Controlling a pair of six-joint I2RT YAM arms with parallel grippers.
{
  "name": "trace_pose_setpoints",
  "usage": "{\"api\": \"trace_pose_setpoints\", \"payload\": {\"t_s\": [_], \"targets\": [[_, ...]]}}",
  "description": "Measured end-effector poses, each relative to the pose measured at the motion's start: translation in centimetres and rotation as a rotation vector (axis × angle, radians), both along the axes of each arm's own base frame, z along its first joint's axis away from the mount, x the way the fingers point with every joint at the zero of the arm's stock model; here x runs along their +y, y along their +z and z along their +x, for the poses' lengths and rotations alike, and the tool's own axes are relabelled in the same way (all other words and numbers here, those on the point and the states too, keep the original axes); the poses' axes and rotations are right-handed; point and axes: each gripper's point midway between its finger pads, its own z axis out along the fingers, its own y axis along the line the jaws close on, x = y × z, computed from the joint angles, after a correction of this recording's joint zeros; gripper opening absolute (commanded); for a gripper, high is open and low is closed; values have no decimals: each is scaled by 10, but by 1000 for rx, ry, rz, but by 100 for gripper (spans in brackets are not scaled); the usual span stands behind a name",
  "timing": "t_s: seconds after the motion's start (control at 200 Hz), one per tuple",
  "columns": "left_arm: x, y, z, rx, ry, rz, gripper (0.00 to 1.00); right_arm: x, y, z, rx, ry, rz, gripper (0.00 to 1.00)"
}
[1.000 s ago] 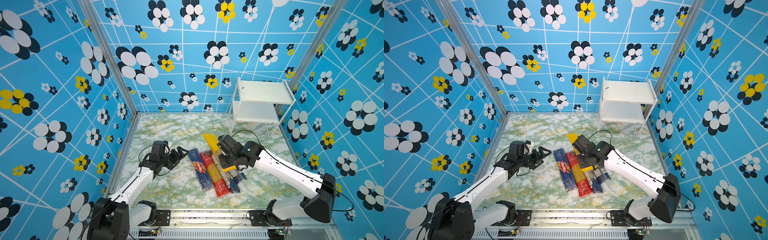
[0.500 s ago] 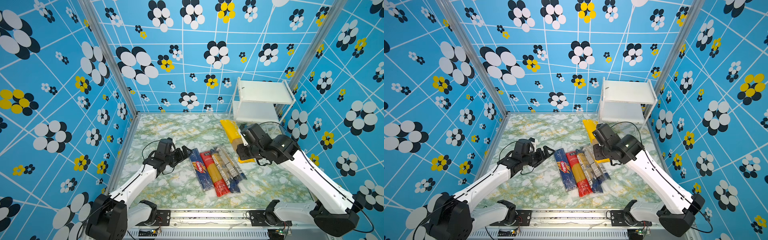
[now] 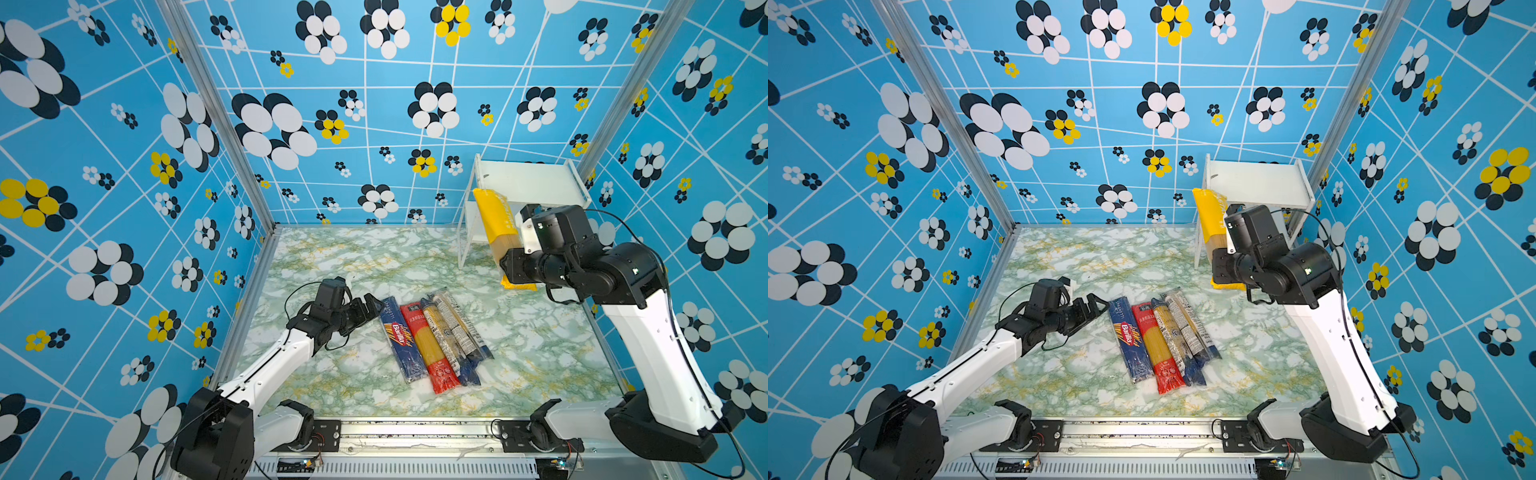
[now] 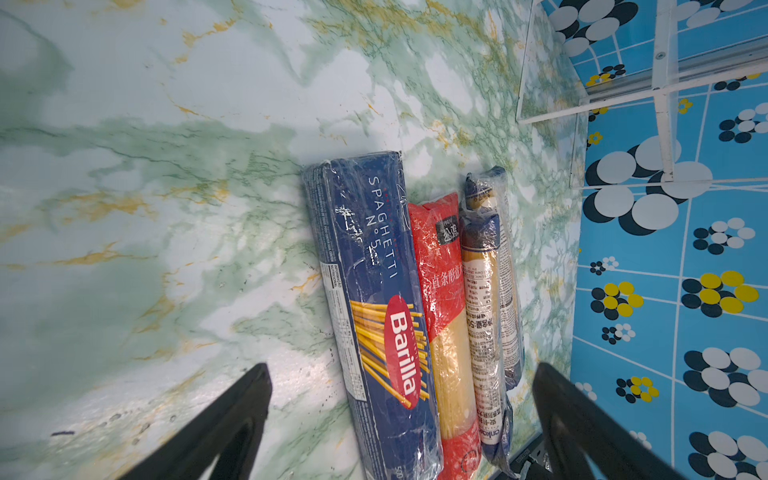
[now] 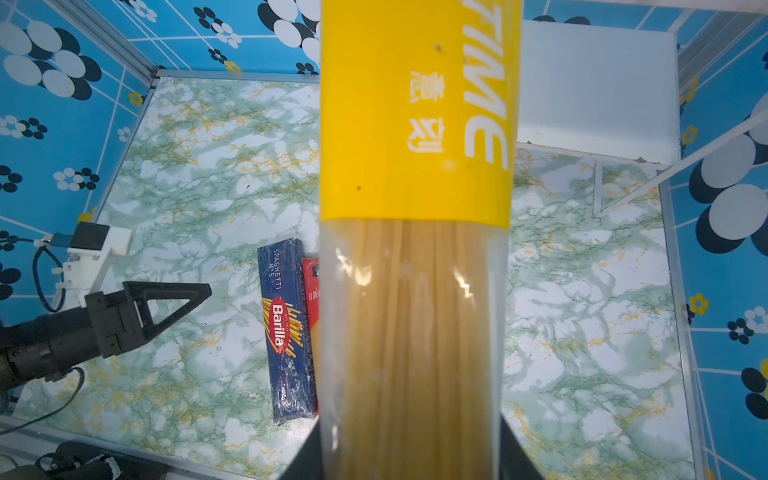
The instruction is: Place and organize the pasta boxes and bags onto the shelf
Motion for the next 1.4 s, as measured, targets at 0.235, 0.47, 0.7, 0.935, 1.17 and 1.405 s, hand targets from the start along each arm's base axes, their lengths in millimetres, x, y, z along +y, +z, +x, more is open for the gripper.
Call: {"api": "trace_pose_setpoints", "payload": {"t_s": [0.235, 0.47, 0.7, 0.935, 1.17, 1.405], "targets": [[0, 0, 0, -4, -5, 3, 99, -10, 16, 26, -10, -51, 23, 0], [0, -2, 0, -4, -13, 10, 99, -18, 37, 52, -48, -92, 62, 0], [-2, -4, 1, 3, -22, 15, 99, -28, 54, 91, -94, -137, 106, 0], [-2, -5, 0, 1, -26, 16, 99, -35, 45, 117, -87, -168, 115, 0], [-2, -4, 0, -1, -28, 18, 99, -30, 52, 148, -162, -174, 132, 0], [-2, -4, 0, -2, -28, 18, 99, -31, 63, 178, -262, -202, 135, 0]]}}
